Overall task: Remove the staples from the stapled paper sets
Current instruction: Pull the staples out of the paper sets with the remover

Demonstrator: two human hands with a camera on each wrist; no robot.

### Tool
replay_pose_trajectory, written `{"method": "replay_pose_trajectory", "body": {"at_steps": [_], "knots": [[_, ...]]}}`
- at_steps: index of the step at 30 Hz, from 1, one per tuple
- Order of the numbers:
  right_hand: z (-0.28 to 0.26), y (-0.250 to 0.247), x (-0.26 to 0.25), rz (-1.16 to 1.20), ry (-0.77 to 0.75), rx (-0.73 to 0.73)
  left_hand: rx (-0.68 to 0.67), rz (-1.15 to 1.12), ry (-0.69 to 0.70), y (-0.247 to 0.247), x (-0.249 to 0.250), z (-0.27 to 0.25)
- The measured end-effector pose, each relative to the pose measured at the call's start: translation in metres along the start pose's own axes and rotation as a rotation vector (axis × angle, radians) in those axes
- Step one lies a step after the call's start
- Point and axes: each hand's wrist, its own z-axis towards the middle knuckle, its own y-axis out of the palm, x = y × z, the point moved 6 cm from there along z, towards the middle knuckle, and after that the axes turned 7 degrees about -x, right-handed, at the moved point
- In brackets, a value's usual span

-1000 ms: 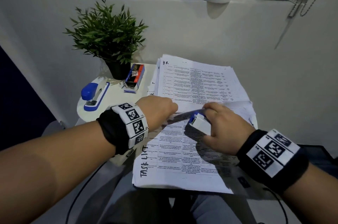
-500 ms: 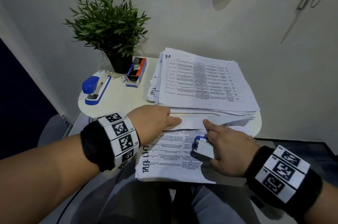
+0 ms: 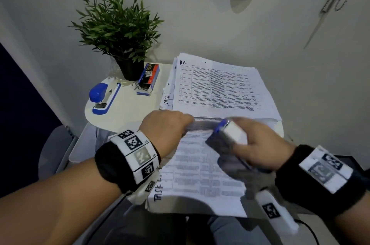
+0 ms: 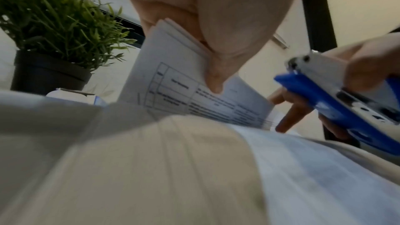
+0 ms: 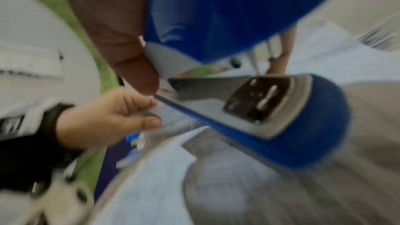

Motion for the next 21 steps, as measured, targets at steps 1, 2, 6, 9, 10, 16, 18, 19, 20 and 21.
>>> {"method": "replay_pose_trajectory", "body": {"at_steps": [1,2,6,9,10,16,18,19,20,21], "knots": [[0.000,-0.019,-0.006,0.090,-0.021,0.182,0.047,-0.026,-0.040,-0.007,-0.003,0.001],[0.002,-0.038,-0.009,0.143,-0.031,0.363,0.085,-0.059,-0.075,-0.013,-0.006,0.002],[0.019,-0.073,-0.025,0.453,-0.081,0.720,0.119,-0.117,-0.109,-0.027,-0.005,0.010],[0.042,-0.071,-0.030,0.557,-0.054,0.702,0.105,-0.084,-0.094,-0.034,0.001,0.013],[0.050,-0.067,-0.030,0.535,-0.035,0.683,0.109,-0.090,-0.095,-0.036,0.001,0.012],[0.060,-0.043,-0.015,0.570,0.080,0.674,0.191,-0.152,-0.096,-0.041,0.000,0.002],[0.058,-0.044,-0.011,0.613,0.108,0.712,0.194,-0.164,-0.074,-0.038,0.002,-0.002],[0.057,-0.046,-0.008,0.611,0.119,0.726,0.209,-0.176,-0.064,-0.038,0.002,-0.004],[0.056,-0.049,-0.007,0.609,0.117,0.738,0.229,-0.190,-0.053,-0.039,0.003,-0.006],[0.055,-0.052,-0.007,0.613,0.115,0.743,0.247,-0.203,-0.042,-0.039,0.004,-0.007]]}}
